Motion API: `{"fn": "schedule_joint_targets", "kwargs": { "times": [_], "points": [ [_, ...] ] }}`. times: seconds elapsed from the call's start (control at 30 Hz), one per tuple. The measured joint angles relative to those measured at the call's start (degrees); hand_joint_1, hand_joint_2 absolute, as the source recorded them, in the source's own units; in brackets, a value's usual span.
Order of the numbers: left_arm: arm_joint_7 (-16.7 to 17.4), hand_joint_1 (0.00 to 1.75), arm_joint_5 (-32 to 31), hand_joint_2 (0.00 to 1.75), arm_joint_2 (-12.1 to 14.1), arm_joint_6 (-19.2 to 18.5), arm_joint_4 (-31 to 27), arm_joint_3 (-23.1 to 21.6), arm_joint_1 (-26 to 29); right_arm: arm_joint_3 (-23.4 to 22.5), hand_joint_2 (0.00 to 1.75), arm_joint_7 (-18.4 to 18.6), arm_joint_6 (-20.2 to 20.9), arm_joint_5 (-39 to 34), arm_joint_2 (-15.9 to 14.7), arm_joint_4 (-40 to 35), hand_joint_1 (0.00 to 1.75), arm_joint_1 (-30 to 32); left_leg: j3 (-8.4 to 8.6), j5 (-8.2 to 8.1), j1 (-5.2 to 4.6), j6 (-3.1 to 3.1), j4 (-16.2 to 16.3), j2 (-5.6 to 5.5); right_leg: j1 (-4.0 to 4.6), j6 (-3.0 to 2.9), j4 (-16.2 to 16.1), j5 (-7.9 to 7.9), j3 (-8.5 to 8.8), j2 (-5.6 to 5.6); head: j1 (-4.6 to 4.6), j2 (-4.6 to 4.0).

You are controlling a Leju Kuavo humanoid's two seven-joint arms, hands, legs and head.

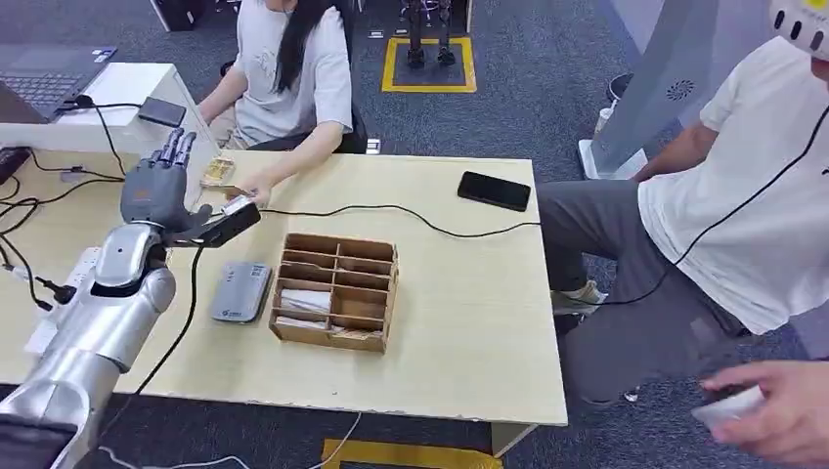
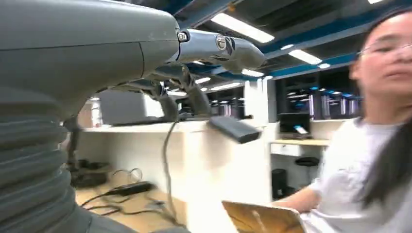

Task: Pass the card to the sensor for recognition and then transmit it.

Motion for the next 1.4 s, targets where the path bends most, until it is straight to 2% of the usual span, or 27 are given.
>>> {"fn": "schedule_joint_targets", "kwargs": {
  "times": [0.17,0.3,0.4,0.47,0.5,0.53,0.57,0.67,0.73,0.87,0.97,1.03,1.1,1.17,1.3,1.4],
  "points": [
    [0.48,0.00,0.15,1.75,0.88,0.55,-0.22,1.12,0.93,-0.26,1.75,-0.02,-0.11,0.75,-0.28,-0.07,0.00,-0.02,-0.03,0.00,-0.01,0.00,0.00,0.02,-0.02,0.01,0.00,0.01,0.05,0.03,0.02,0.00],
    [0.83,0.00,2.10,1.75,3.98,4.44,-0.22,5.36,4.50,-0.42,1.75,-0.24,-0.28,0.83,-0.28,-0.07,0.00,0.32,0.04,-0.06,0.00,-0.01,-0.04,0.35,-0.01,0.00,0.02,0.00,0.00,0.34,-0.02,0.00],
    [-0.56,0.00,6.15,1.75,7.61,8.20,-0.09,11.73,8.74,-0.85,1.75,0.00,-0.39,0.87,-0.28,-0.09,0.00,0.71,0.02,-0.07,0.03,-0.02,-0.09,0.36,0.01,-0.04,0.03,-0.04,-0.07,0.39,0.00,0.00],
    [-3.07,0.00,10.26,1.75,9.91,10.26,0.35,16.76,12.41,-1.14,1.75,0.35,-0.77,0.90,-0.28,-0.09,0.00,0.77,0.00,-0.10,0.04,-0.07,-0.15,0.42,0.01,-0.04,0.06,-0.08,-0.08,0.47,0.00,0.00],
    [-5.36,0.00,13.76,1.75,10.86,11.33,0.44,20.56,14.89,-1.38,1.75,0.42,-1.05,0.92,-0.28,-0.11,0.00,0.81,0.05,-0.15,0.04,-0.15,-0.16,0.49,0.01,-0.09,0.06,-0.13,-0.11,0.56,-0.02,0.00],
    [-7.75,0.00,17.21,1.75,11.37,12.29,0.44,25.56,18.09,-1.69,1.75,0.50,-1.36,0.92,-0.28,-0.11,0.00,0.92,0.12,-0.20,0.04,-0.20,-0.16,0.56,0.01,-0.10,0.05,-0.15,-0.11,0.64,0.04,0.00],
    [-9.34,0.00,19.22,1.75,11.45,12.79,0.37,28.41,20.66,-1.93,1.75,0.50,-1.46,0.90,-0.28,-0.11,0.00,0.98,0.16,-0.22,0.03,-0.18,-0.16,0.65,0.01,-0.16,0.05,-0.19,-0.12,0.68,-0.02,0.00],
    [-11.76,0.00,21.88,1.75,11.15,12.39,0.37,39.64,27.49,-2.41,1.75,0.81,-1.51,1.23,-0.28,-0.11,0.00,1.11,0.05,-0.27,0.11,-0.18,-0.16,0.62,0.06,-0.11,-0.01,-0.25,-0.11,0.69,0.04,0.00],
    [-13.79,0.00,22.16,1.75,10.63,10.61,1.37,47.88,30.24,-2.75,1.75,0.85,-1.53,1.94,-0.28,-0.11,0.00,1.09,0.02,-0.28,0.11,-0.18,-0.16,0.55,0.06,-0.12,-0.01,-0.26,-0.10,0.64,0.02,0.00],
    [-16.83,0.00,23.45,1.75,9.05,7.32,7.90,63.53,32.58,-3.30,1.75,0.74,-1.53,2.71,-0.26,-0.11,0.00,1.01,0.05,-0.33,0.09,-0.11,-0.16,0.51,0.04,-0.11,-0.03,-0.26,-0.04,0.60,0.02,0.00],
    [-15.63,0.00,24.04,1.75,5.25,8.50,14.37,73.23,32.76,-3.61,1.75,0.61,-1.42,3.04,-0.26,-0.11,0.00,0.90,0.09,-0.33,0.00,-0.10,-0.15,0.28,-0.03,-0.03,-0.06,-0.31,0.03,0.30,0.06,0.00],
    [-16.10,0.00,25.41,1.75,2.27,8.79,18.02,77.71,32.75,-3.65,1.75,0.61,-1.29,3.28,-0.26,-0.11,0.00,0.68,0.14,-0.32,-0.03,-0.08,-0.14,0.10,-0.07,0.05,-0.08,-0.36,0.13,0.17,-0.02,0.00],
    [-17.18,0.00,26.21,1.75,-0.82,8.94,20.86,80.68,32.73,-3.70,1.75,0.63,-1.31,3.74,-0.24,-0.09,0.00,0.48,0.13,-0.34,0.01,-0.04,-0.12,-0.05,-0.03,0.06,-0.11,-0.36,0.22,-0.03,0.00,0.00],
    [-16.65,0.00,26.01,1.75,-2.93,9.38,23.63,83.19,32.54,-3.69,1.75,0.66,-1.29,3.85,-0.22,-0.07,0.00,0.25,0.18,-0.35,-0.04,-0.02,-0.12,-0.09,-0.06,0.07,-0.13,-0.35,0.27,-0.06,0.07,0.00],
    [-15.93,0.00,24.92,1.75,-6.34,11.34,27.02,85.31,32.42,-3.69,1.75,0.72,-1.20,3.87,-0.22,-0.07,0.00,0.09,0.20,-0.35,-0.05,-0.02,-0.11,-0.11,-0.07,0.08,-0.13,-0.35,0.29,-0.05,0.02,0.00],
    [-12.85,0.00,21.35,1.75,-8.75,12.74,29.64,85.70,32.14,-3.76,1.75,0.90,-1.31,3.83,-0.22,-0.07,0.00,-0.04,0.23,-0.35,-0.10,-0.01,-0.11,-0.10,-0.11,0.09,-0.13,-0.34,0.29,-0.05,0.00,0.00]
  ]
}}
